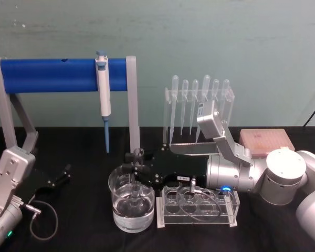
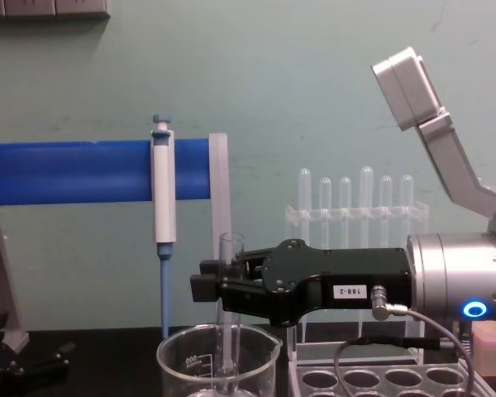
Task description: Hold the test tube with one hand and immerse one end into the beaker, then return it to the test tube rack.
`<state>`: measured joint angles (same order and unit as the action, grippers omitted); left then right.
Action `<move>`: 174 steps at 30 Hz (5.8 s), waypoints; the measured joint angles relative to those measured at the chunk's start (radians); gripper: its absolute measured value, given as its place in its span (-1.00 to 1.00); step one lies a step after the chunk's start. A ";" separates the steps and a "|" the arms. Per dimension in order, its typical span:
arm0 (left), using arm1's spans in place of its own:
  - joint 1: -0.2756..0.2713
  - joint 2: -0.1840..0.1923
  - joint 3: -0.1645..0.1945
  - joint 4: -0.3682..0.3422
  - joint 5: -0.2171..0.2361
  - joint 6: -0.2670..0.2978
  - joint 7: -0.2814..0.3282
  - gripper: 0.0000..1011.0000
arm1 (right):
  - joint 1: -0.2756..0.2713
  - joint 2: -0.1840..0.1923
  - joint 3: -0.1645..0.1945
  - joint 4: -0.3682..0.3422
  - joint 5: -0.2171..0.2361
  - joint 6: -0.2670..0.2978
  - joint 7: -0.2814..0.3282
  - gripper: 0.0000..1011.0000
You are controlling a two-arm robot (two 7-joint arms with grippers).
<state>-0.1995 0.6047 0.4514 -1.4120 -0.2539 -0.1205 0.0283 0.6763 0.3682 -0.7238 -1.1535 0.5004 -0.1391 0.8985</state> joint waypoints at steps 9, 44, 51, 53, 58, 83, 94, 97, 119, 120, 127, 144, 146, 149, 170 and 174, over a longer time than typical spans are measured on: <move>0.000 0.000 0.000 0.000 0.000 0.000 0.000 0.98 | 0.000 0.000 0.000 0.000 0.000 0.000 0.000 -0.55; 0.000 0.000 0.000 0.000 0.000 0.000 0.000 0.98 | 0.000 0.000 0.000 0.000 0.000 0.000 0.000 -0.55; 0.000 0.000 0.000 0.000 0.000 0.000 0.000 0.98 | 0.000 0.000 0.000 0.000 0.000 0.000 0.000 -0.55; 0.000 0.000 0.000 0.000 0.000 0.000 0.000 0.98 | 0.000 0.000 0.000 0.000 0.000 0.000 0.000 -0.55; 0.000 0.000 0.000 0.000 0.000 0.000 0.000 0.98 | 0.000 0.000 0.000 0.000 0.000 0.000 0.000 -0.55; 0.000 0.000 0.000 0.000 0.000 0.000 0.000 0.98 | 0.000 0.000 0.000 0.000 0.000 0.000 0.000 -0.55; 0.000 0.000 0.000 0.000 0.000 0.000 0.000 0.98 | 0.005 -0.001 0.000 -0.002 -0.003 0.009 0.000 -0.55; 0.000 0.000 0.000 0.000 0.000 0.000 0.000 0.98 | 0.011 0.001 0.001 -0.012 -0.003 0.018 0.006 -0.55; 0.000 0.000 0.000 0.000 0.000 0.000 0.000 0.98 | 0.068 0.072 0.013 -0.177 0.022 0.120 0.004 -0.55; 0.000 0.000 0.000 0.000 0.000 0.000 0.000 0.98 | 0.071 0.073 0.014 -0.181 0.026 0.124 0.005 -0.55; 0.000 0.000 0.000 0.000 0.000 0.000 0.000 0.98 | 0.082 0.097 0.028 -0.224 0.073 0.148 0.006 -0.55; 0.000 0.000 0.000 0.000 0.000 0.000 0.000 0.98 | 0.020 0.235 0.062 -0.402 0.123 0.199 -0.056 -0.55; 0.000 0.000 0.000 0.000 0.000 0.000 0.000 0.98 | 0.007 0.254 0.070 -0.420 0.128 0.201 -0.063 -0.55; 0.000 0.000 0.000 0.000 0.000 0.000 0.000 0.98 | -0.023 0.293 0.086 -0.458 0.135 0.202 -0.076 -0.55; 0.000 0.000 0.000 0.000 0.000 0.000 0.000 0.98 | -0.198 0.405 0.167 -0.521 0.097 0.117 -0.132 -0.55; 0.000 0.000 0.000 0.000 0.000 0.000 0.000 0.98 | -0.205 0.398 0.171 -0.508 0.087 0.105 -0.131 -0.55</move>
<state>-0.1995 0.6047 0.4513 -1.4120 -0.2539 -0.1206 0.0283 0.4716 0.7658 -0.5526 -1.6613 0.5878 -0.0345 0.7673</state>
